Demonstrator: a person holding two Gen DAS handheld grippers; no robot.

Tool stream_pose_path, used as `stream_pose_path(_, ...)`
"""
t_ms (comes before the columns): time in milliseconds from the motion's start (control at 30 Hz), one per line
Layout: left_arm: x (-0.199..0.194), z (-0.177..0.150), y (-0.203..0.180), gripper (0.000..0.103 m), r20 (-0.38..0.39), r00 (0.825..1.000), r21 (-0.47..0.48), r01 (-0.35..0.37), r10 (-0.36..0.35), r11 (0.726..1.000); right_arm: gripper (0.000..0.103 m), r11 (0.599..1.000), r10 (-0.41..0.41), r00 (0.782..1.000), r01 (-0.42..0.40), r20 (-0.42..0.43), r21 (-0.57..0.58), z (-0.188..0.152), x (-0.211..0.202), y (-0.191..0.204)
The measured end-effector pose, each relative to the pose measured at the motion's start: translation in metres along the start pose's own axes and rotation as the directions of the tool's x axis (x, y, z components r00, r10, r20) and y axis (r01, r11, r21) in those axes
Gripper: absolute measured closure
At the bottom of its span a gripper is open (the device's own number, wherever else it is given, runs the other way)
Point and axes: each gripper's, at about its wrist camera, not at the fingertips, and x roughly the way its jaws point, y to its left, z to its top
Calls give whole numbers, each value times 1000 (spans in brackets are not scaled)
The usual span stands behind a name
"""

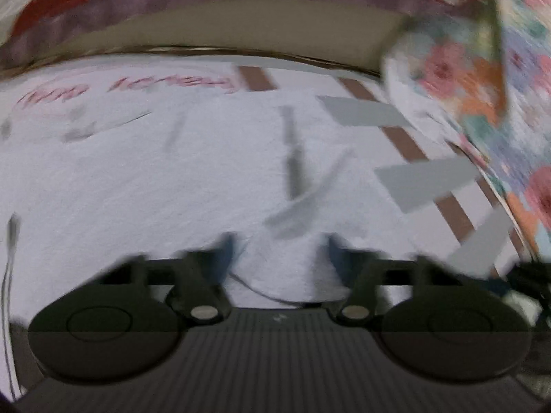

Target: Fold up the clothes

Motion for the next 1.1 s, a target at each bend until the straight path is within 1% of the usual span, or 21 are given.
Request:
stream_pose_path(33,-1,3,-3,101,-13,1000,44,-5,5,999,70,999,-21,1000,20,-9,-37,1,4,4)
stream_pose_path(67,-3,7,-6,101,-26,1000,88,-9,11,996,86,999,-17,1000,17,-11,-51,1,6,4)
stream_pose_path(100,-11,11,-5,101,-12,999,91,-40,41,995,88,998,-12,1000,11,-12,-64,0,7,4)
stream_pose_path(133,-22,14,1,101,20,998,63,-64,63,996,88,999,-17,1000,16,-16,-52,0,6,2)
stream_pose_path(200,-43,14,18,101,85,993,-41,-77,80,996,92,999,-36,999,36,-24,-33,-1,5,-3)
stream_pose_path(267,-45,6,38,101,69,993,-126,-84,94,988,92,999,-44,999,44,-12,5,-6,2,-8)
stream_pose_path(333,-36,-2,50,99,7,990,-148,-136,139,980,92,998,-38,999,38,-2,58,-8,1,-13)
stream_pose_path(400,-33,-7,55,98,-34,981,-144,-194,191,970,92,994,-33,999,32,7,107,-11,1,-18)
stream_pose_path(467,-39,-5,54,98,4,980,-138,-196,199,971,92,988,-29,999,26,16,152,-13,1,-22)
stream_pose_path(500,-42,0,53,94,28,983,-137,-174,179,975,92,987,-25,999,21,22,159,-14,1,-23)
stream_pose_path(567,-42,16,47,80,65,991,-114,-111,119,987,91,987,-23,999,17,31,160,-15,0,-22)
stream_pose_path(600,-41,24,44,66,83,993,-101,-80,88,992,90,988,-21,999,15,37,155,-15,1,-21)
stream_pose_path(633,-36,33,40,56,79,996,-82,-34,41,996,89,989,-19,999,12,42,150,-15,1,-20)
stream_pose_path(667,-25,42,37,54,53,999,-79,15,-11,997,89,989,-17,999,9,48,145,-15,1,-19)
stream_pose_path(733,-2,60,33,53,-6,994,-100,104,-105,990,86,992,-7,998,-1,64,124,-15,2,-16)
stream_pose_path(800,28,74,36,49,-61,980,-195,176,-191,965,77,993,6,998,-14,70,113,-15,5,-15)
stream_pose_path(900,61,89,30,49,-109,981,-195,135,-158,972,76,991,24,996,-35,85,126,-16,9,-18)
stream_pose_path(967,77,95,18,50,-143,983,-118,103,-119,988,76,989,28,995,-41,93,140,-15,11,-21)
stream_pose_path(1000,79,96,15,51,-134,985,-96,101,-113,990,76,989,29,995,-42,97,141,-15,12,-21)
stream_pose_path(1067,83,101,10,76,-118,987,-63,106,-113,992,76,990,27,994,-41,103,138,-16,12,-20)
stream_pose_path(1100,87,104,9,93,-121,984,-54,124,-130,991,81,990,26,994,-40,105,134,-16,12,-20)
